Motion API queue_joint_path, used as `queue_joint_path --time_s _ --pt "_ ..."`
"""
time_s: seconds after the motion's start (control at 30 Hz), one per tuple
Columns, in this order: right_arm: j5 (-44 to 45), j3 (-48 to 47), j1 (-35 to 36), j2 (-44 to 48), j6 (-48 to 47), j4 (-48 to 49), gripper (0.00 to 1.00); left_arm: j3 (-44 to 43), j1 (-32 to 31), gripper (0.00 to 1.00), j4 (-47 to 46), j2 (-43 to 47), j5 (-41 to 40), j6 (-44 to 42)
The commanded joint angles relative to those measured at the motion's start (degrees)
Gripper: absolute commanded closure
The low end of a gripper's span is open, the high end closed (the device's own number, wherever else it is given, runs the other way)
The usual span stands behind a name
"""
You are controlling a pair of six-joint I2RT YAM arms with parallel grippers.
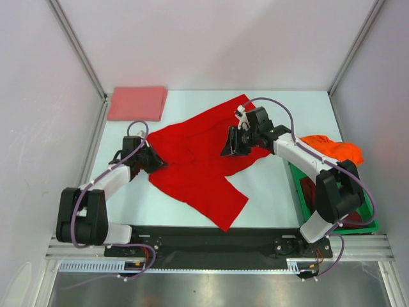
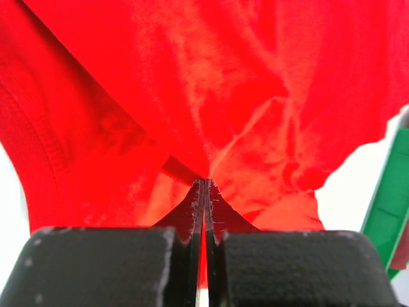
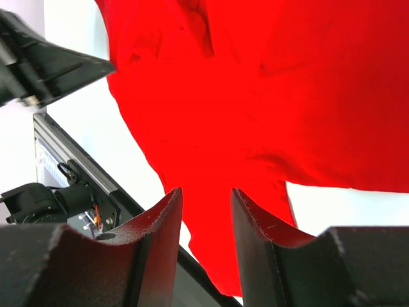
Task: Fold and stack the t-shirts
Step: Fold the tshirt
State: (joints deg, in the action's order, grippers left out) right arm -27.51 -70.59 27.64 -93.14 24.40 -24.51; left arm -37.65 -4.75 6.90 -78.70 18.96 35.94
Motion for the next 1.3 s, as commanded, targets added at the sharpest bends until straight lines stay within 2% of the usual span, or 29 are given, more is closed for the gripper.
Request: queue_joint_path --time_s 0.0,0.2,0.27,0.33,0.4,0.43,0.57,0.63,0.73,0.83,0.97,1.17,1.27 --pt "-0.71 0.54 0.31 2.35 0.12 1.75 0.58 -2.25 0.01 1.00 2.86 5.12 1.60 -1.67" --pt "-0.79 0.80 1.71 0.60 0.56 2.98 0.58 -2.52 1.50 1.00 5.41 7.59 5.29 -0.18" --pt "-0.79 0.01 2.59 -0.98 0.64 2.89 0.58 -1.90 2.29 0.73 5.93 7.77 5.04 0.35" --pt "-0.88 -0.69 3.03 -2.30 0.64 3.24 0.58 -0.59 3.25 0.62 7.24 8.38 1.63 0.35" --pt "-0.97 -2.44 3.65 -4.57 0.91 3.42 0.58 0.99 4.05 0.38 7.52 10.30 -0.32 1.23" --pt "-1.06 -3.06 3.91 -5.37 1.00 3.94 0.58 2.39 4.57 0.34 7.95 11.01 -2.24 1.58" --pt "-0.27 -8.05 6.28 -11.34 1.08 7.72 0.58 6.09 4.58 0.33 4.46 13.04 -2.18 3.78" --pt "-1.31 -10.17 6.64 -16.44 1.96 10.52 0.58 6.97 4.58 0.39 2.96 11.12 -0.69 4.13" --pt "-0.97 -13.69 7.34 -22.23 4.32 12.99 0.58 7.59 4.58 0.42 -0.82 7.61 2.65 4.66" --pt "-2.73 -14.93 7.60 -25.94 8.36 16.41 0.55 7.24 4.58 0.35 -2.15 5.84 2.23 4.66" --pt "-2.73 -14.93 8.13 -28.84 12.24 20.03 0.46 7.15 4.58 0.34 -5.05 4.35 2.22 4.66" --pt "-2.20 -15.37 8.66 -30.87 11.90 20.38 0.46 5.31 4.58 0.34 -6.63 0.04 3.45 4.40" --pt "-0.80 -15.28 8.57 -30.17 10.85 19.42 0.45 4.95 4.49 0.39 -8.48 -1.28 4.86 4.92"
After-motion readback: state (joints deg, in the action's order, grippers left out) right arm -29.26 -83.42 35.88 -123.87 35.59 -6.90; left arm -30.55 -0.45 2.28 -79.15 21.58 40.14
